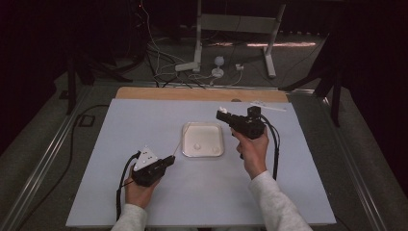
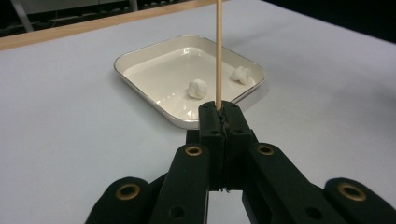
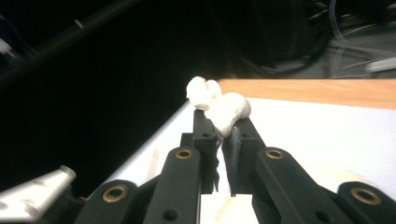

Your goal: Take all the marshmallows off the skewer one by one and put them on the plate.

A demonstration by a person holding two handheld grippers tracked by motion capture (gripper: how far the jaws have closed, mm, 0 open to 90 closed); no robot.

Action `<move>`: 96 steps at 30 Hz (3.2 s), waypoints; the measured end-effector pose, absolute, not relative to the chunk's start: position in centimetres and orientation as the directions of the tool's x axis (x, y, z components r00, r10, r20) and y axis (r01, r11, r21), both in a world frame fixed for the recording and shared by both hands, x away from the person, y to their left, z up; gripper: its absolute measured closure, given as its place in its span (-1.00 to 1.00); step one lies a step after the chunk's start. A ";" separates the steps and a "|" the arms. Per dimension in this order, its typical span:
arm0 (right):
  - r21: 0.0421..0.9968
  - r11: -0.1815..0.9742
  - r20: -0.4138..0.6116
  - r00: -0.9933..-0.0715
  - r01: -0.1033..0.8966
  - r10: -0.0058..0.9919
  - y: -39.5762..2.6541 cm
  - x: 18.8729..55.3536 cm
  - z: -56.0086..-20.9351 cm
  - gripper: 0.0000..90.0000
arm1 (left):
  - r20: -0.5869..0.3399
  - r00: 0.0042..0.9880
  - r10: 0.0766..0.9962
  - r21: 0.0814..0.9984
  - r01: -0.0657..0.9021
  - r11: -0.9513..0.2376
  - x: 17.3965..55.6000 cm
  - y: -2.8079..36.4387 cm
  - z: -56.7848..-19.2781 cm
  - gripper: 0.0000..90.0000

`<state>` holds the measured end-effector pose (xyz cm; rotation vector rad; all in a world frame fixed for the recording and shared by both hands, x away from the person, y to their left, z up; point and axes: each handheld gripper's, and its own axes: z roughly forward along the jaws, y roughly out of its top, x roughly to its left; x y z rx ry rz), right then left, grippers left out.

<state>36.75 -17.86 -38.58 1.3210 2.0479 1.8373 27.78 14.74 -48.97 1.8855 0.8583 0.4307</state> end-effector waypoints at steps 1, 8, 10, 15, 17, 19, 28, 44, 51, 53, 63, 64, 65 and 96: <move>0.849 -0.077 0.445 -0.631 0.523 0.636 -17.8 36.8 -38.7 0.86 | -0.070 0.686 0.724 0.886 0.377 -0.271 27.8 14.6 -49.0 1.00; 0.826 -0.015 0.445 -0.636 0.563 0.630 -16.5 37.2 -41.2 0.86 | -0.071 0.690 0.721 0.883 0.379 -0.276 27.8 14.4 -49.1 1.00; 0.822 0.004 0.435 -0.633 0.569 0.641 -16.1 37.4 -41.6 0.86 | -0.072 0.689 0.721 0.885 0.378 -0.272 27.8 14.5 -49.0 1.00; 0.809 0.061 0.408 -0.632 0.585 0.659 -15.1 37.8 -42.8 0.86 | -0.078 0.689 0.720 0.891 0.372 -0.259 27.8 14.6 -48.9 1.00; 0.801 0.081 0.401 -0.632 0.593 0.663 -14.7 37.9 -43.2 0.85 | -0.080 0.691 0.718 0.891 0.372 -0.259 27.8 14.4 -48.8 1.00; 0.795 0.095 0.396 -0.632 0.599 0.667 -14.4 38.0 -43.7 0.85 | -0.079 0.696 0.714 0.890 0.372 -0.263 27.8 14.2 -48.9 1.00; 0.735 0.160 0.394 -0.607 0.659 0.690 -13.5 38.9 -46.2 0.67 | -0.084 0.702 0.707 0.884 0.380 -0.272 28.0 13.9 -49.1 1.00; 0.688 0.214 0.403 -0.611 0.693 0.682 -13.2 39.6 -47.8 -0.07 | -0.093 0.699 0.709 0.876 0.396 -0.276 28.2 13.7 -49.4 1.00; 0.693 0.143 0.504 -0.617 0.706 0.604 -13.7 39.7 -47.5 -0.29 | -0.100 0.703 0.704 0.846 0.432 -0.311 28.7 13.1 -50.2 1.00; 0.692 0.129 0.528 -0.620 0.710 0.581 -13.8 39.6 -47.3 -0.32 | -0.101 0.705 0.702 0.836 0.442 -0.325 29.0 12.8 -50.6 1.00; 0.692 0.116 0.573 -0.640 0.712 0.512 -13.3 38.9 -46.9 -0.35 | -0.110 0.725 0.679 0.803 0.468 -0.370 29.7 11.3 -51.6 1.00; 0.693 0.117 0.574 -0.643 0.712 0.507 -13.2 38.9 -46.9 -0.35 | -0.105 0.724 0.682 0.796 0.472 -0.379 29.7 11.2 -51.7 1.00; 0.688 0.118 0.580 -0.641 0.716 0.504 -13.1 38.8 -46.9 -0.35 | -0.100 0.718 0.688 0.789 0.479 -0.385 29.8 11.1 -51.8 1.00; 0.710 0.103 0.544 -0.635 0.697 0.548 -16.1 37.8 -46.9 -0.35 | -0.163 0.638 0.753 0.787 0.544 -0.291 31.5 11.5 -50.7 1.00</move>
